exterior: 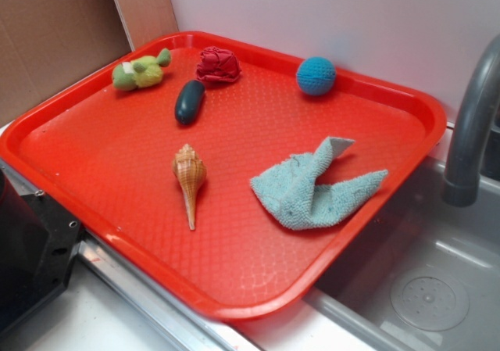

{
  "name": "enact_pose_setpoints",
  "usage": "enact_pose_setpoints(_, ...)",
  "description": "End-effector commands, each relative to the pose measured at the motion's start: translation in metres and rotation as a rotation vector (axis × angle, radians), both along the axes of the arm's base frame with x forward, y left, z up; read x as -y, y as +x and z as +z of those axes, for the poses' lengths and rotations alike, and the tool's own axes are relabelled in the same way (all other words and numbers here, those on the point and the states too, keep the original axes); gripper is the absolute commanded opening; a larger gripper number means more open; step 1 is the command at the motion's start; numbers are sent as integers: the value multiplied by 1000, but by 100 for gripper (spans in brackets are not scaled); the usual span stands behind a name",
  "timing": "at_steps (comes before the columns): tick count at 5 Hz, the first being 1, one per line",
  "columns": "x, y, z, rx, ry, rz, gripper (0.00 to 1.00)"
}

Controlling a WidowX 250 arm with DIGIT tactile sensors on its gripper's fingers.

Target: Grab the blue ball.

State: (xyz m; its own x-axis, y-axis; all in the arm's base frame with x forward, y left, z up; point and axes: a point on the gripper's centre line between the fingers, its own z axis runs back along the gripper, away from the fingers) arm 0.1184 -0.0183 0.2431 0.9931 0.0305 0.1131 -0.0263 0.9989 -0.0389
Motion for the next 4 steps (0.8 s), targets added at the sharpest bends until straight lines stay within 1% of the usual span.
enact_pose_setpoints(1,0,0,0,0,0,0,100)
enact_pose_setpoints(2,-17,40,-50,53,25,-1,100)
enact_pose_setpoints(3,-8,90,-81,138,18,17,100)
enact_pose_setpoints(4,-7,135,-107,124,-11,-32,100)
